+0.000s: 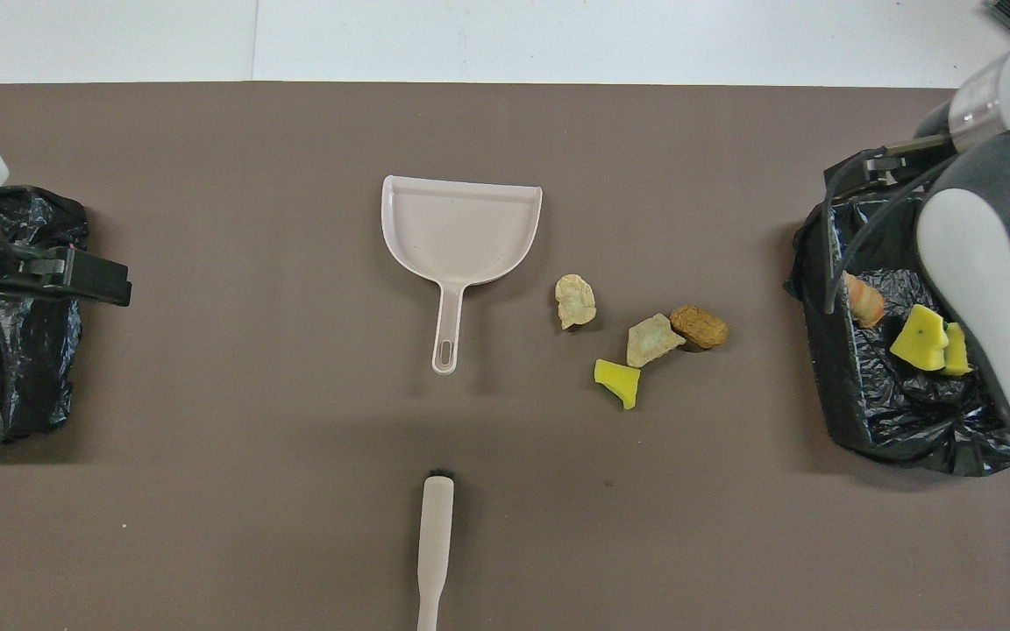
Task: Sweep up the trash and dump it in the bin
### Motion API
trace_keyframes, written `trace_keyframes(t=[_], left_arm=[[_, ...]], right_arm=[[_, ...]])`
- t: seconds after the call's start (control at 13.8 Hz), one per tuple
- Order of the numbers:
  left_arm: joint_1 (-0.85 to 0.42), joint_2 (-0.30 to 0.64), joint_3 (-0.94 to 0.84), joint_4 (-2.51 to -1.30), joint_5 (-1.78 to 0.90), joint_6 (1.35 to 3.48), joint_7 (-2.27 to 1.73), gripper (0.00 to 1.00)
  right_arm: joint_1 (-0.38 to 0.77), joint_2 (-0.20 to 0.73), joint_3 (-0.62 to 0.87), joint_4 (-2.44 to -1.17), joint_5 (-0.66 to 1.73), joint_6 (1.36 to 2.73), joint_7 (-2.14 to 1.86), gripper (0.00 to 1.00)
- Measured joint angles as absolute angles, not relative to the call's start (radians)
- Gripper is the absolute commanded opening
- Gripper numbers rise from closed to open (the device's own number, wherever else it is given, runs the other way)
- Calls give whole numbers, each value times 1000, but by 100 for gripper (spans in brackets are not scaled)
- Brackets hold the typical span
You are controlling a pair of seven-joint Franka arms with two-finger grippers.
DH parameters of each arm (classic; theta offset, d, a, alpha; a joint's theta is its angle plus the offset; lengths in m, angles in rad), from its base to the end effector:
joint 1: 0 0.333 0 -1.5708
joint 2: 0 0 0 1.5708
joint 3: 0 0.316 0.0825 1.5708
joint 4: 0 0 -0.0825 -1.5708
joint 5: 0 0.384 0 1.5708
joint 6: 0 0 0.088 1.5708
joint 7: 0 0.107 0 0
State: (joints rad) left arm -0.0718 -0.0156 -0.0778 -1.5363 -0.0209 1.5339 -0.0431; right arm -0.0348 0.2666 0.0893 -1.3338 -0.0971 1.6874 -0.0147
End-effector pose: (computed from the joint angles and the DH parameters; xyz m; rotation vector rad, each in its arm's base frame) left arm 0.5399 -0.0841 0.6460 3.1162 -0.1675 0.0175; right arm 0.6458 0.0178 0.5891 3.0648 0.1105 0.1371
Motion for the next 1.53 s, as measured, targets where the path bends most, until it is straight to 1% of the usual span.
trace_keyframes(t=[0.22, 0.51, 0.65, 0.87, 1.23, 1.53], left_arm=[[-72, -16, -78, -1536, -21, 1534, -43, 100], [-72, -16, -78, -1536, -21, 1534, -43, 100], [-72, -16, -78, -1536, -21, 1534, -43, 100], [-72, -16, -78, -1536, -21, 1518, -43, 100], [-91, -11, -93, -1538, -21, 1525, -43, 100], [-175, 44, -100, -1565, -21, 1653, -72, 100]], right_arm=[[-63, 200, 87, -1357, -91, 1616, 6, 100], [-80, 89, 86, -1503, -49, 1666, 19, 100], [-98, 59, 85, -1545, -9, 1668, 32, 100], [-120, 49, 84, -1545, 0, 1647, 33, 100], [-119, 37, 89, -1536, 0, 1614, 33, 100], [-116, 37, 95, -1536, 0, 1613, 33, 100]])
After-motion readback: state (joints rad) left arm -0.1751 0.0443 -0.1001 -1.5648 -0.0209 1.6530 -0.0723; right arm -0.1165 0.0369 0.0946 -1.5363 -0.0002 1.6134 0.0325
